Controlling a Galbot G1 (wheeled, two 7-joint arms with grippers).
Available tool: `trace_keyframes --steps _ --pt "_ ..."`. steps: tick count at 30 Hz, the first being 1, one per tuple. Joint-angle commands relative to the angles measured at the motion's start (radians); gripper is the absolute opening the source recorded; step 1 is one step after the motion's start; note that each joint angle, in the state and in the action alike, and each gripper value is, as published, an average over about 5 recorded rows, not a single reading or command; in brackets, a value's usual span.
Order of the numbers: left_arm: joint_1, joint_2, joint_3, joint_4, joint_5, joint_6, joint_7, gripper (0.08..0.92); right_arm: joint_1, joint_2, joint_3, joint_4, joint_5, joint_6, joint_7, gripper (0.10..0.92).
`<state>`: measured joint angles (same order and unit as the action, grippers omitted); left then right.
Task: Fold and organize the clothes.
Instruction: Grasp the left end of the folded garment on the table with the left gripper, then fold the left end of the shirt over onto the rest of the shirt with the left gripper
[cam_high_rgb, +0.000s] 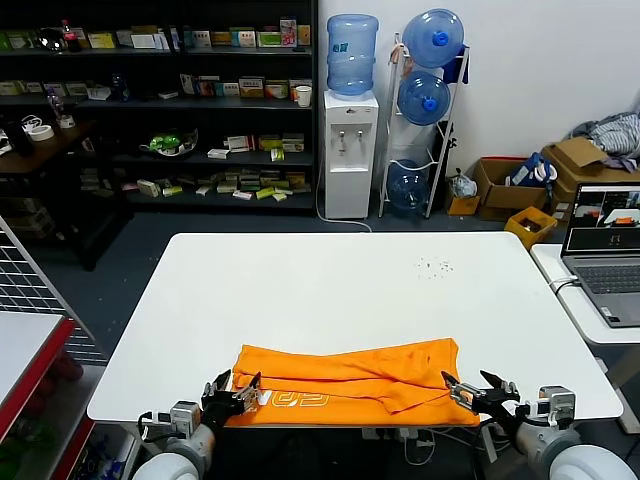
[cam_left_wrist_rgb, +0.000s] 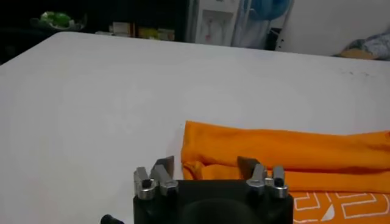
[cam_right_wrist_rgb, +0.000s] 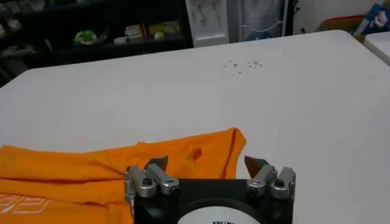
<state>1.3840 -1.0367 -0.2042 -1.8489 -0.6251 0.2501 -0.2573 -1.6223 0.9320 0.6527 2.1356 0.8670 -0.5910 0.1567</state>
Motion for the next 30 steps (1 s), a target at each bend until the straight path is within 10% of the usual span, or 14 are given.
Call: trace_keyframes --steps 1,19,30 --pt "0.006 -0.04 -0.001 0.022 0.033 -0.034 0.009 0.624 -0.006 0.003 0.005 0.0 -0.001 0.001 -0.003 0.823" --pt "-0.002 -0.076 -0.009 0.039 0.079 -0.066 -0.003 0.126 -0.008 0.011 0.003 -0.008 -0.005 0.006 -0.004 0.823" --pt "0.041 0.076 -0.167 -0.087 0.018 -0.029 -0.026 0.109 0.051 0.014 -0.035 -0.011 -0.006 0.007 0.002 0.823"
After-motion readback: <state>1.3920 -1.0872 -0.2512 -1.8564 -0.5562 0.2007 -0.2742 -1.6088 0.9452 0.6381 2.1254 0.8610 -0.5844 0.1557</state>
